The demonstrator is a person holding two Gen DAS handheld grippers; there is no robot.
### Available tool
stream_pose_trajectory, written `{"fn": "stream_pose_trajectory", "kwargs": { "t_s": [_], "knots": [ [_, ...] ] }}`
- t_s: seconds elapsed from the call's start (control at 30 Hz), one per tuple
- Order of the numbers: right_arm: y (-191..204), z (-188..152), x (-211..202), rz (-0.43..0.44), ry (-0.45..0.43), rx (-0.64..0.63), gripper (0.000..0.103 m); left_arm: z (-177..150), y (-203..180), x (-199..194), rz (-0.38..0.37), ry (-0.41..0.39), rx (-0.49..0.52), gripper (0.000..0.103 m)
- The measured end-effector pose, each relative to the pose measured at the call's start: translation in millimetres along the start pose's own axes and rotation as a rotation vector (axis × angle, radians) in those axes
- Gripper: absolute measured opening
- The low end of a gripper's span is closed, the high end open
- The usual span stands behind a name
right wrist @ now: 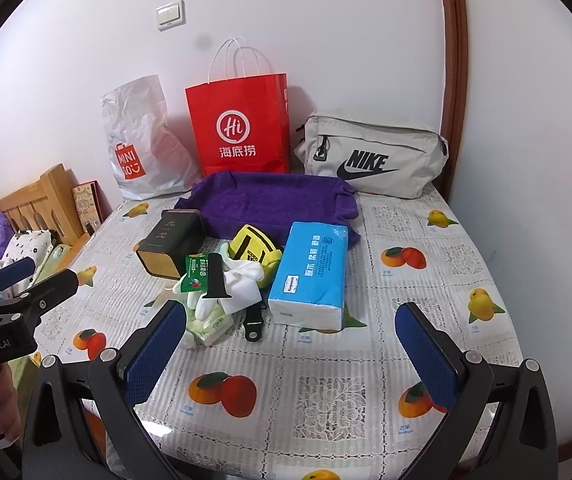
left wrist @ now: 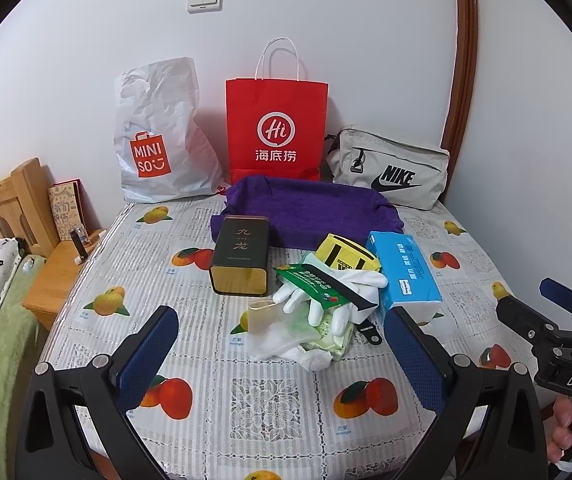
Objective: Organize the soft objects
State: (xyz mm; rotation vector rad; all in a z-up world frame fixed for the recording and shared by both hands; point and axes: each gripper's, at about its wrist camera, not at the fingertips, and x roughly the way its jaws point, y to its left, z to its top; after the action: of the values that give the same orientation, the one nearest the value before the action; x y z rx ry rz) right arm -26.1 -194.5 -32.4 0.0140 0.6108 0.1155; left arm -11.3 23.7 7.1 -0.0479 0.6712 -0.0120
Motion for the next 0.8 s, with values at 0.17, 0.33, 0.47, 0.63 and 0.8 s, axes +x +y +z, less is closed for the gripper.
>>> {"fn": "stream_pose_trajectory", "kwargs": {
  "t_s": [0.17, 0.33, 0.47, 0.63, 0.8],
  "knots": [
    [0.1, -0.9, -1.9, -0.001, -0.005, 0.002, 0.103, -1.0, -0.5, 0.1, -0.002, 0.0, -0.001, 0.103],
    [0.4, -0.3, -2.3, -0.004, -0.004, 0.0, 0.103, 0.8, 0.4, -1.2, -0.001, -0.001, 0.005, 0.103],
    [1.4, -0.2, -2.8, -0.002, -0.003, -0.001, 0.103, 0.0, -0.6, -1.9, -0.001, -0.002, 0.004, 0.103],
    [3.1, -0.8, -3.0, -0.002, -0.004, -0.006, 0.103, 0.0, 0.0, -2.3, 0.002, -0.001, 0.002, 0.103],
    [4.1, -0.7, -3.0, -0.001, -0.005, -0.008, 0.103, 0.1, -1.2, -2.7, 0.002, -0.001, 0.003, 0.103]
  ]
}}
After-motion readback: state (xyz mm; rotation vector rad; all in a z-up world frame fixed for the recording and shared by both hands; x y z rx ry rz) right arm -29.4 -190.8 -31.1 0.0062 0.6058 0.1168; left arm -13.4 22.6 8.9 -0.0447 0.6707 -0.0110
